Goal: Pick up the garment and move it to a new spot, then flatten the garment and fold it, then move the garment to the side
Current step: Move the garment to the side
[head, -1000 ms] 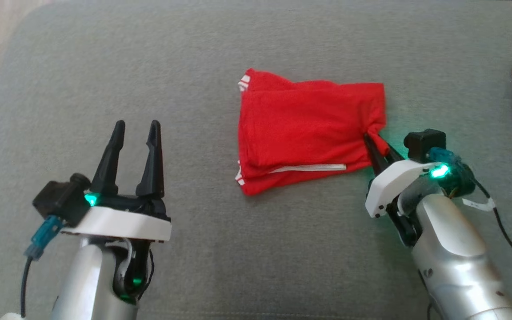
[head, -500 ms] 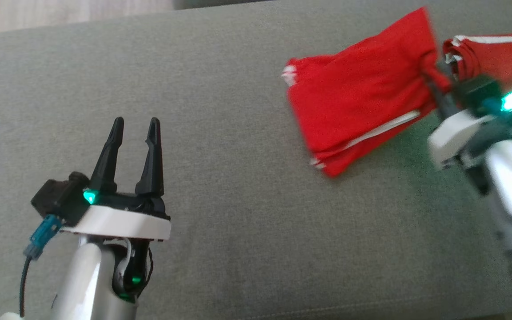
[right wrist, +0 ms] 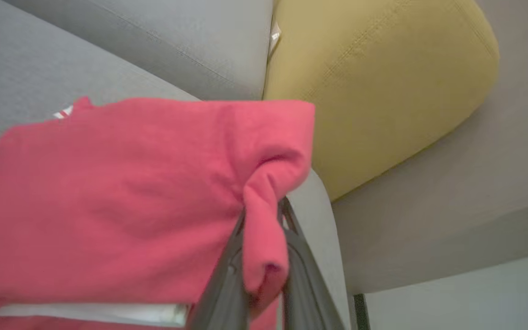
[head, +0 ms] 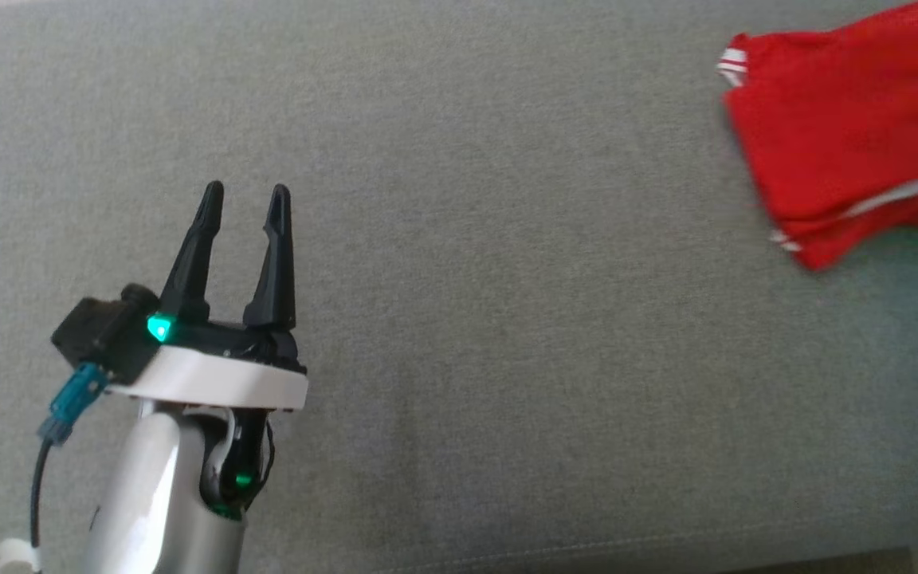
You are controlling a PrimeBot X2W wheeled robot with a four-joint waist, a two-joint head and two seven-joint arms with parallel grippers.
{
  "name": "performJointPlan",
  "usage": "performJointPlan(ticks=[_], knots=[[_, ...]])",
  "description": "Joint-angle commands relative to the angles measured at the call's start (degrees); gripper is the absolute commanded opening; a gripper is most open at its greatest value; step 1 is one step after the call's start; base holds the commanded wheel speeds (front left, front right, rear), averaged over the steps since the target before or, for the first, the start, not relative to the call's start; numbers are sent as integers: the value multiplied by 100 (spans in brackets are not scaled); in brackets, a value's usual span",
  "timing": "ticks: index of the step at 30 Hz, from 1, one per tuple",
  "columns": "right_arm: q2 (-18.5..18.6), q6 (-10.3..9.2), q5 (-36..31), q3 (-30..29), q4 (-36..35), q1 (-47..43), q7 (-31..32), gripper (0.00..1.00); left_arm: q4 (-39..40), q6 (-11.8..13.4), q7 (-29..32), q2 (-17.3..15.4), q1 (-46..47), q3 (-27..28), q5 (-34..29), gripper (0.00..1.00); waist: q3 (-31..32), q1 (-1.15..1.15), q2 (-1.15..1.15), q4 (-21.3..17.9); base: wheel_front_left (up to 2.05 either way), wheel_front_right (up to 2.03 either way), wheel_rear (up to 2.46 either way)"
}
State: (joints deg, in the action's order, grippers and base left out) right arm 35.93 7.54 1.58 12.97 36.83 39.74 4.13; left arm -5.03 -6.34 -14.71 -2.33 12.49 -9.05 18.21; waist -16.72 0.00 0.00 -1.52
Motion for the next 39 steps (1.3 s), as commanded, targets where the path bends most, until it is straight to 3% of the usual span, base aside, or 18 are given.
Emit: performJointPlan(ticks=[1,9,17,19,20,31,39], knots=[[337,-5,-106,-242,17,134,30,0,189,-32,-29,-54,257,126,-45,100,-114,0,0,88,0,0,0],[508,-5,-468,-993,467,221,72,0,183,-55,-29,-54,331,142,-40,100,-320,0,0,174,0,0,0],[222,-5,-761,-1542,590,308,135,0,154,-72,-29,-54,407,139,-35,100,-418,0,0,179,0,0,0],[127,-5,-821,-1677,553,315,167,85,138,-75,-29,-54,420,142,-38,100,-415,0,0,168,0,0,0],[73,-5,-847,-1750,524,312,178,100,128,-76,-29,-54,425,142,-39,100,-407,0,0,161,0,0,0],[-584,-5,-914,-1810,-294,123,259,100,49,-81,-29,-54,326,186,35,100,54,0,0,108,0,0,0],[-1409,-5,10,-1303,-1020,-165,-187,100,150,-29,-29,-54,89,349,77,100,635,0,0,171,0,0,0]])
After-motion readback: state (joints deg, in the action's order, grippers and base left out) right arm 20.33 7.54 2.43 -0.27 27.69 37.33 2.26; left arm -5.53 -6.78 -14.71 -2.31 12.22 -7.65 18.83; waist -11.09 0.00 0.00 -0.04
